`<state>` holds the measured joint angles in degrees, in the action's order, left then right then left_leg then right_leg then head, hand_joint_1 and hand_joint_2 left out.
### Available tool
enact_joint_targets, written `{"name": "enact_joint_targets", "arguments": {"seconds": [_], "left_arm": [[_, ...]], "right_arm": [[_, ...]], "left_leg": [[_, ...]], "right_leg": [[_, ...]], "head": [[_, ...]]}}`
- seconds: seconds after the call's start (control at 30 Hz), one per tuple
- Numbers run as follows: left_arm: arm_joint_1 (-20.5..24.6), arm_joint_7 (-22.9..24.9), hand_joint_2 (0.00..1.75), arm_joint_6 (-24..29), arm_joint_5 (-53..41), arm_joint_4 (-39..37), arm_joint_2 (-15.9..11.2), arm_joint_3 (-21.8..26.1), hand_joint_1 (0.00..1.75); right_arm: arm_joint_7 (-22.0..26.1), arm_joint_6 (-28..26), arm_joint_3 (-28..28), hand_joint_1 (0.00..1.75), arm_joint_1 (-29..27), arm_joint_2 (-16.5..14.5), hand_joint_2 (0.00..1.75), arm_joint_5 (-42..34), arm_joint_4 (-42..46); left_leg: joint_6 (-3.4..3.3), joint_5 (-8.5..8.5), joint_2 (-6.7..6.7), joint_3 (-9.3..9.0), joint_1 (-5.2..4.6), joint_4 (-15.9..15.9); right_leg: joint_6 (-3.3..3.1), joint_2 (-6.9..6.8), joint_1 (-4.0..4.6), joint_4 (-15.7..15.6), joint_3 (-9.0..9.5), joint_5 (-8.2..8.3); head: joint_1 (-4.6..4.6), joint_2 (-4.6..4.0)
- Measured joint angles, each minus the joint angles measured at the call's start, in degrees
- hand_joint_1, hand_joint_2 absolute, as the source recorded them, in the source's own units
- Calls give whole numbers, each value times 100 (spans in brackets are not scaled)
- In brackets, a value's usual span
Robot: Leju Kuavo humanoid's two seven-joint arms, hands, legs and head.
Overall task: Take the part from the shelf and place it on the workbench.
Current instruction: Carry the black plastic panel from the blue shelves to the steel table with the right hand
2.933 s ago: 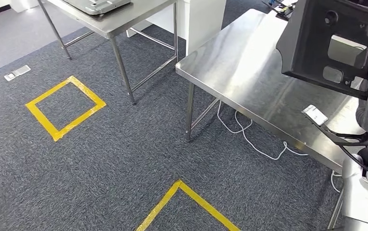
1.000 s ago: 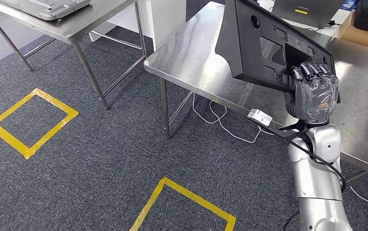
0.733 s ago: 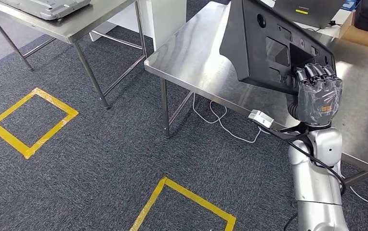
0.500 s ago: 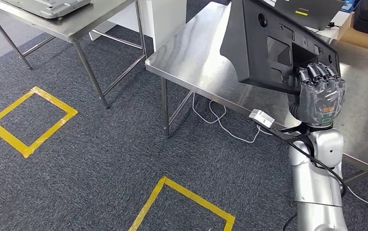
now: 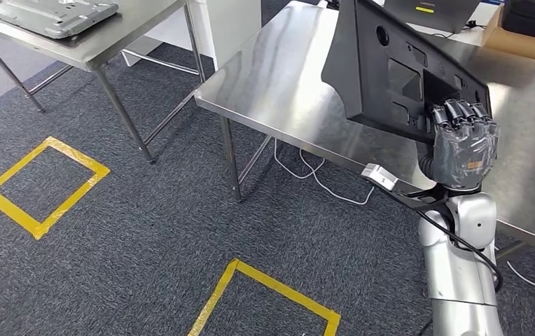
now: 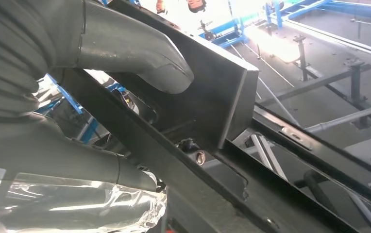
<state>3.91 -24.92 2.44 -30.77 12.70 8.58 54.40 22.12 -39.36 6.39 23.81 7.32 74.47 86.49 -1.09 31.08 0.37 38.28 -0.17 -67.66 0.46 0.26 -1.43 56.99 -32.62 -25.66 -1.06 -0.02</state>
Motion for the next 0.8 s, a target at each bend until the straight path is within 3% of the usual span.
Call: {"name": "enact_joint_targets", "arguments": {"seconds": [0.07,0.1,0.13,0.2,0.23,0.27,0.4,0.47,0.53,0.57,0.6,0.63,0.7,0.73,0.8], "left_arm": [[-6,3,175,-4,-19,-1,1,0,0],[-8,5,175,-7,-33,-1,1,0,0],[-9,10,175,-10,-47,-1,0,0,0],[-7,20,175,-14,-71,-1,-5,0,0],[-4,25,175,-15,-84,-1,-9,-1,0],[-2,31,175,-16,-96,-1,-13,-1,0],[0,50,175,-17,-115,-1,-25,-2,0],[3,54,175,-17,-118,-1,-27,-2,0],[4,55,175,-17,-119,-1,-30,-2,0],[4,56,175,-17,-119,-1,-30,-2,0],[2,57,175,-17,-119,-1,-30,-2,0],[1,59,175,-22,-119,-1,-30,-2,0],[0,62,175,-40,-120,-2,-30,-2,0],[1,63,175,-49,-121,-3,-32,-2,0],[2,64,175,-57,-122,-3,-39,-2,0]], "right_arm": [[-57,0,-5,175,-17,2,175,2,0],[-94,0,-6,175,-33,6,175,5,0],[-127,1,-7,175,-54,13,175,9,4],[-186,1,-7,175,-106,33,175,20,35],[-211,-1,-7,175,-131,48,175,23,62],[-229,-2,-7,175,-160,62,175,24,91],[-250,-7,-9,175,-291,134,175,16,192],[-252,-7,-11,175,-315,175,175,12,222],[-256,-7,-11,175,-353,206,175,9,231],[-257,-7,-11,175,-383,218,175,9,232],[-258,-7,-11,175,-411,226,175,9,232],[-258,-7,-11,175,-427,233,175,7,233],[-258,-8,-11,175,-433,248,175,-3,242],[-258,-8,-12,175,-432,258,175,-10,250],[-260,-9,-12,175,-439,276,175,-18,261]], "left_leg": [[52,169,-3,349,43,-600],[60,99,-3,398,57,-627],[55,-81,-6,327,66,-415],[11,-504,-39,-42,71,395],[-16,-628,-56,-199,61,727],[-42,-671,-67,-292,48,918],[-166,-667,-47,-382,27,1071],[-231,-692,-30,-457,45,1159],[-261,-671,-25,-482,32,1164],[-265,-657,-25,-490,30,1160],[-262,-642,-28,-502,29,1157],[-251,-622,-31,-519,31,1150],[-202,-561,-39,-561,30,1115],[-167,-521,-43,-571,18,1086],[-112,-463,-47,-574,-11,1044]], "right_leg": [[-14,16,9,2,7,-12],[-20,28,11,3,17,-20],[-22,40,12,3,35,-31],[-12,62,18,1,78,-61],[4,71,30,1,87,-77],[23,76,40,-1,90,-91],[130,58,58,29,62,-148],[120,27,67,461,-156,-339],[96,19,58,1245,-594,-620],[112,18,54,1542,-784,-690],[153,18,47,1634,-872,-663],[213,14,36,1481,-832,-540],[321,-28,5,695,-490,-166],[326,-44,3,341,-317,-26],[242,-51,17,48,-161,61]], "head": [[0,0],[-1,0],[1,0],[2,0],[5,0],[5,0],[11,1],[21,1],[26,0],[27,0],[27,0],[30,0],[38,0],[43,0],[46,0]]}}
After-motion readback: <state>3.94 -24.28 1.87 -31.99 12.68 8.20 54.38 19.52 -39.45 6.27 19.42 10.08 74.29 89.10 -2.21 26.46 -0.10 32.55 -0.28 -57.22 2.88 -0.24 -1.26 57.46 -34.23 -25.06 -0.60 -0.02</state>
